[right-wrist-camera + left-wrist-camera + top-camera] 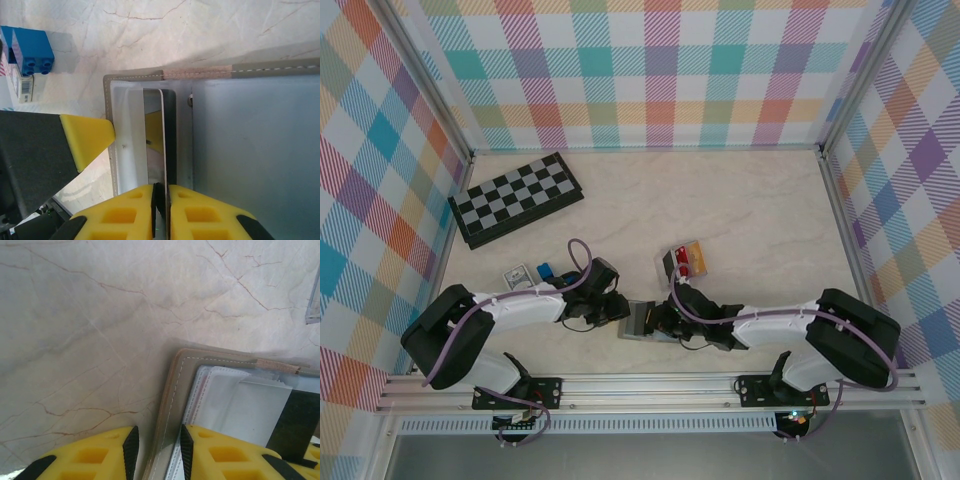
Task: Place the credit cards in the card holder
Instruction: Insert the credit card into the card slot.
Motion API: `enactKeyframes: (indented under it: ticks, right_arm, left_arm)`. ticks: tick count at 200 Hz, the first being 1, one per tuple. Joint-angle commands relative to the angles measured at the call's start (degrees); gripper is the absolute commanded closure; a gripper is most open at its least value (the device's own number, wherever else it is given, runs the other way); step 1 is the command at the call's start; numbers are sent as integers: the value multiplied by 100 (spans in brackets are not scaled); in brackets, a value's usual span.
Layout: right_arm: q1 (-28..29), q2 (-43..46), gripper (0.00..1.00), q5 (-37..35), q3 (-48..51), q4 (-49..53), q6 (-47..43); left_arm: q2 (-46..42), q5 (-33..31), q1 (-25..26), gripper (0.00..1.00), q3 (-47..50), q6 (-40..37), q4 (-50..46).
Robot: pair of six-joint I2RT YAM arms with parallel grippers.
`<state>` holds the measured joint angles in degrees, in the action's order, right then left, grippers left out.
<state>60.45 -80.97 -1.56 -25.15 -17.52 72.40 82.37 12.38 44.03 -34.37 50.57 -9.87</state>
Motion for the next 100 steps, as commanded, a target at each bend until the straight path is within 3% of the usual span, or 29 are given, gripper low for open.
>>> enactKeyframes:
  ticks: [1,47,100]
  right_arm:
    - [44,-213,83,205,-272,215,-174]
    - [42,244,66,-131,-398,1400,-189]
    - [15,86,72,-14,-593,1535,-350]
  left_arm:
    - [204,244,267,68,159,81,440]
    - [168,183,264,69,154,52,373]
    - [149,204,270,69,159,37,375]
